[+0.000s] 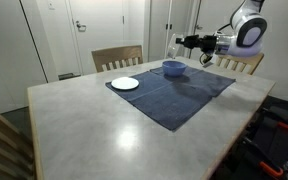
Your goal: Pick the clear bowl and pour its contents into the blue bowl
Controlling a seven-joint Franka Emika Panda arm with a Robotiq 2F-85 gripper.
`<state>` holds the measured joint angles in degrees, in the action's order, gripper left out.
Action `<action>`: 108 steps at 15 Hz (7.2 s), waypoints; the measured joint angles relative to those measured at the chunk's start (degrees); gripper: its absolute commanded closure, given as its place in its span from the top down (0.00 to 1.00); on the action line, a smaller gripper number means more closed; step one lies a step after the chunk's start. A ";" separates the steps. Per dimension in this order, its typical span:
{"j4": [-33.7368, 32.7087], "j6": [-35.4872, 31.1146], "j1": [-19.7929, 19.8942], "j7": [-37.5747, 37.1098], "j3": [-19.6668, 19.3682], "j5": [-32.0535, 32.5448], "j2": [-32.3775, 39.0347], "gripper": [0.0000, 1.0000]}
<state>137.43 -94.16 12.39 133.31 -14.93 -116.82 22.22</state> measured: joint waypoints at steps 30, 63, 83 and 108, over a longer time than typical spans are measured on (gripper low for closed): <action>0.26 13.83 0.54 9.71 -1.24 -6.56 6.64 0.02; -8.57 -59.07 -16.05 -58.45 8.70 38.95 -9.08 0.02; -21.32 -36.54 -15.85 -130.72 14.75 104.30 -8.60 0.02; -40.36 -30.45 -19.12 -147.15 16.14 109.20 11.64 0.02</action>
<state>97.08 -124.61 -6.73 -13.84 1.21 -7.61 33.86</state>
